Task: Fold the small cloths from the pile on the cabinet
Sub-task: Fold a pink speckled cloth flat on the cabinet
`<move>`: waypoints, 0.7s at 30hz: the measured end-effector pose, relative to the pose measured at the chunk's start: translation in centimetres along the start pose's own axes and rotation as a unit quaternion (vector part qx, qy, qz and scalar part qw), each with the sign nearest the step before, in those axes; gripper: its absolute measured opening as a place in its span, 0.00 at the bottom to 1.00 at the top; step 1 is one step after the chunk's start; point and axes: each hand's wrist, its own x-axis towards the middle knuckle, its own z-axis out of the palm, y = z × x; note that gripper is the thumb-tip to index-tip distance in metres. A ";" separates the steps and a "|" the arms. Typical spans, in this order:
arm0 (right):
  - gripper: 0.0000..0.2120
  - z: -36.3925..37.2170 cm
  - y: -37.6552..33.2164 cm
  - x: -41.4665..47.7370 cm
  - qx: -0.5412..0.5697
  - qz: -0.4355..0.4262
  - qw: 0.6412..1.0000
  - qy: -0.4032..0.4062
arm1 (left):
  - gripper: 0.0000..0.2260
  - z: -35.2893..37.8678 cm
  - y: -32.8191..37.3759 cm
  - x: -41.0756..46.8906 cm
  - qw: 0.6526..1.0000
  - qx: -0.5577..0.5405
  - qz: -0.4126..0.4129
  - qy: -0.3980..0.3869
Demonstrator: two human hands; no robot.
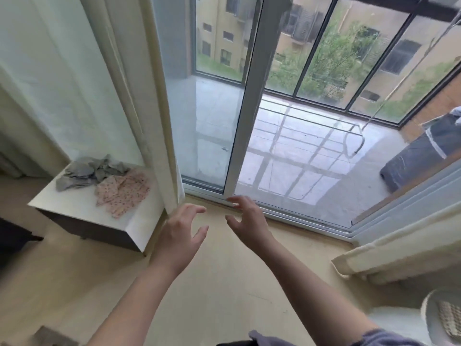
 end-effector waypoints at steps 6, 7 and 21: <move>0.18 11.6 -6.0 8.5 0.008 0.023 1.000 -0.014 | 0.11 -6.7 -13.1 7.0 0.998 -0.009 -0.054 -0.033; 0.17 13.6 -7.1 9.9 0.011 0.029 0.999 -0.011 | 0.11 -7.8 -15.6 8.3 0.997 -0.006 -0.057 -0.051; 0.17 35.2 -14.4 26.4 0.039 0.246 0.956 -0.157 | 0.11 -15.1 -42.4 19.9 0.946 0.047 -0.208 -0.243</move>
